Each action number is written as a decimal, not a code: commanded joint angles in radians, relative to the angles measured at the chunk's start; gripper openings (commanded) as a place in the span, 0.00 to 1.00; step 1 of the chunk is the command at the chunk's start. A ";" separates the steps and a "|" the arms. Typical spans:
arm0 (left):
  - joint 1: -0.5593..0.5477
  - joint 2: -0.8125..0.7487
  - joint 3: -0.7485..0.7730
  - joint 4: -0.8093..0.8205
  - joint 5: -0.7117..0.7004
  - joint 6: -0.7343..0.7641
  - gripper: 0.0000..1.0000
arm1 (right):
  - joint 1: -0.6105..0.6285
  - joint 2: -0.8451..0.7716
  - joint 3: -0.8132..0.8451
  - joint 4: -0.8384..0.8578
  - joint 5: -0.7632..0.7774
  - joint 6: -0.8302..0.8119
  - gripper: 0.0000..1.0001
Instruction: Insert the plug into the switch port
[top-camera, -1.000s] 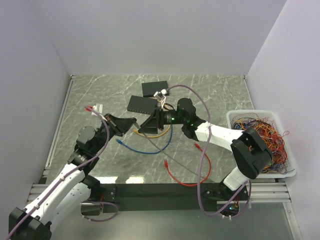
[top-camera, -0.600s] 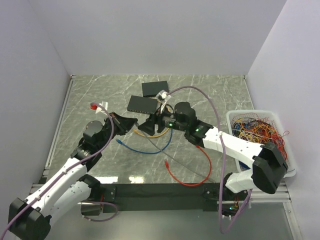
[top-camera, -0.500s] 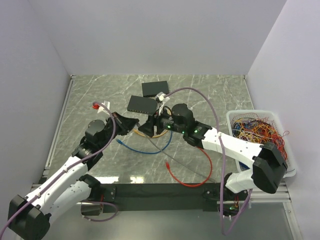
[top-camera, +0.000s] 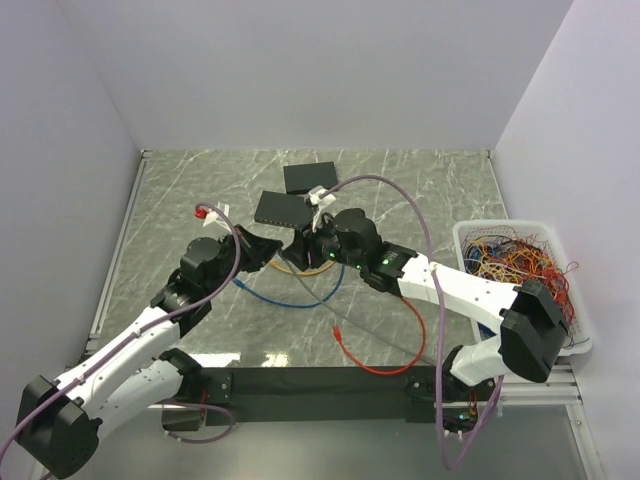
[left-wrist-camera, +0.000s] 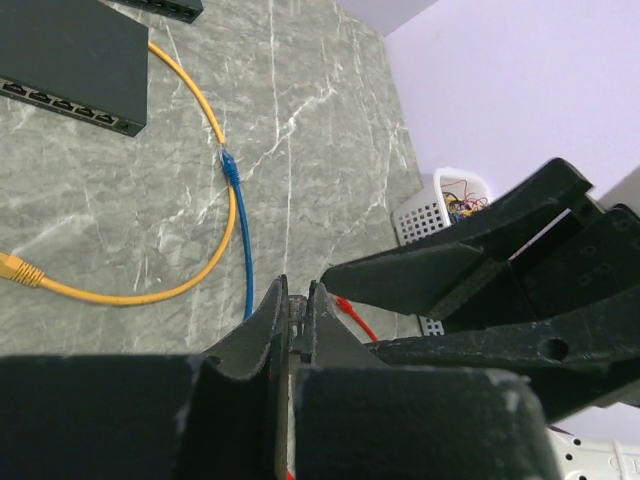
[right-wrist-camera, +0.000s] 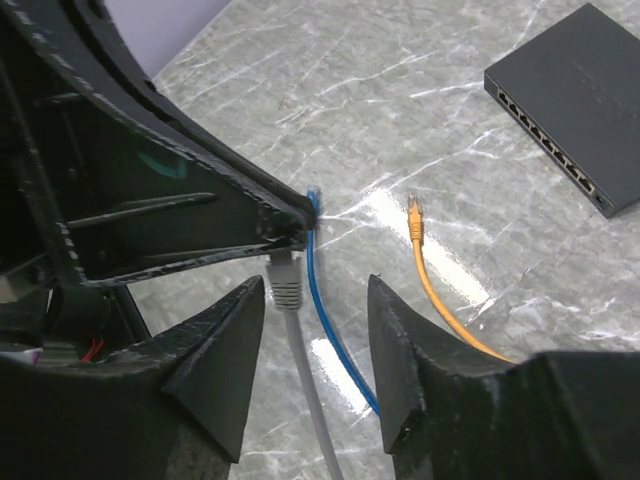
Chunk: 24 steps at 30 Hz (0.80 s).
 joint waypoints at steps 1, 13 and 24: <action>-0.009 0.014 0.052 0.017 -0.026 0.013 0.01 | 0.014 0.007 0.050 0.015 0.023 -0.027 0.52; -0.017 0.027 0.057 0.011 -0.046 0.007 0.01 | 0.038 0.056 0.088 -0.018 0.040 -0.038 0.41; -0.020 0.028 0.057 0.006 -0.047 0.009 0.01 | 0.049 0.087 0.108 -0.037 0.055 -0.041 0.35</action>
